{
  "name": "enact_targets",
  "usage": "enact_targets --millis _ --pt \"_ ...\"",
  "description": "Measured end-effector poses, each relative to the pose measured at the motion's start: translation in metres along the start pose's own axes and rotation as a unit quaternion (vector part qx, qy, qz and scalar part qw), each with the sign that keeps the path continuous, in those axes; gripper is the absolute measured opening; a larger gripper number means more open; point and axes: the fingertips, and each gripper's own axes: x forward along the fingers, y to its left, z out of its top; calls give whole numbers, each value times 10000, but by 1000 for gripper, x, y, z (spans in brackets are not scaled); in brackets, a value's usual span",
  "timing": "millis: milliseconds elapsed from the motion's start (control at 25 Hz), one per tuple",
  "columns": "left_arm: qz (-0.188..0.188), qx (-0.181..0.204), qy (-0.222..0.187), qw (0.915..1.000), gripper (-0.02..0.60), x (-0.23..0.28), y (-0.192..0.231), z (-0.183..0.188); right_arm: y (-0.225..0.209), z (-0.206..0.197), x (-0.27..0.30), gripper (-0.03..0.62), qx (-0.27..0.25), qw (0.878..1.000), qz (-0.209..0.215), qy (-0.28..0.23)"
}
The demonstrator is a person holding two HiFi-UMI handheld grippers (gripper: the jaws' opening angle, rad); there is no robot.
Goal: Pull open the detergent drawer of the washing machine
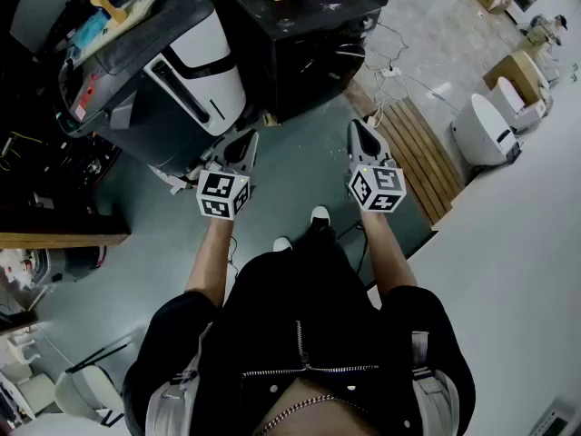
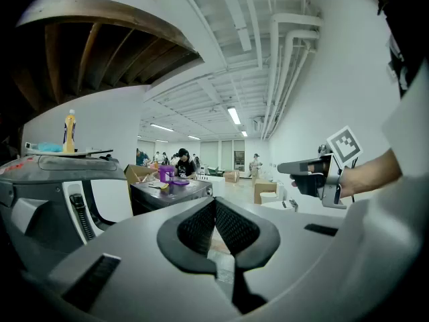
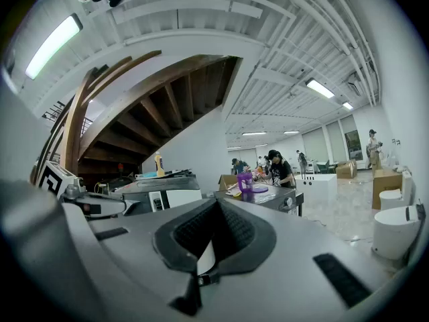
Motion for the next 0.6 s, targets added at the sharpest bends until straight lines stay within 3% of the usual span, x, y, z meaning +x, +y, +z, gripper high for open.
enact_targets --millis 240,480,600 --pt "0 -12 19 10000 18 -5 6 -4 10 -4 1 -5 3 10000 51 -33" --pt "-44 -42 -1 10000 18 -3 4 -4 12 -22 3 -6 -266 9986 9 449" --pt "-114 -47 -6 9999 18 1 2 -3 14 -15 -2 5 -253 9991 92 319"
